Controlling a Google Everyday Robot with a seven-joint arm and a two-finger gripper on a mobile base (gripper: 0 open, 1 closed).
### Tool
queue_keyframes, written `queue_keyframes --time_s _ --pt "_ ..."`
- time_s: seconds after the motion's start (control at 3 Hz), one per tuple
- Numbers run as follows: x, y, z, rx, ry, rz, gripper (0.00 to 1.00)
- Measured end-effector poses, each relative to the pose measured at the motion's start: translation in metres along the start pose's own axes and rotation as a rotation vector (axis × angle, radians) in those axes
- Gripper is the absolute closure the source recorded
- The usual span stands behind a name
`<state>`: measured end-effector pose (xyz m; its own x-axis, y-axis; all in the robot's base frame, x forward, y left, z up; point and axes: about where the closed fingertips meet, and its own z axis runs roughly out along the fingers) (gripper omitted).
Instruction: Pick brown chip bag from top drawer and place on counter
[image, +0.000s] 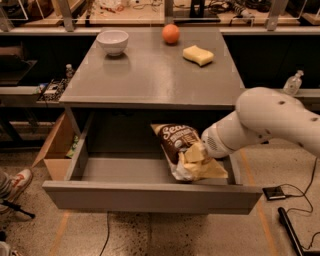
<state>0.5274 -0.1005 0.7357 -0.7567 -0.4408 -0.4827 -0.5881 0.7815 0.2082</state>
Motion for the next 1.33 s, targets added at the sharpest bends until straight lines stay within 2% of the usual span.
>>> queue_keyframes --time_s 0.67,1.0,1.33 --pt "0.007 0.028 -0.073 0.001 -0.085 -0.220 1.00" --pt "0.007 0.028 -0.073 0.000 -0.085 -0.217 1.00" --pt "0.007 0.028 -0.089 0.026 -0.116 -0.214 1.00"
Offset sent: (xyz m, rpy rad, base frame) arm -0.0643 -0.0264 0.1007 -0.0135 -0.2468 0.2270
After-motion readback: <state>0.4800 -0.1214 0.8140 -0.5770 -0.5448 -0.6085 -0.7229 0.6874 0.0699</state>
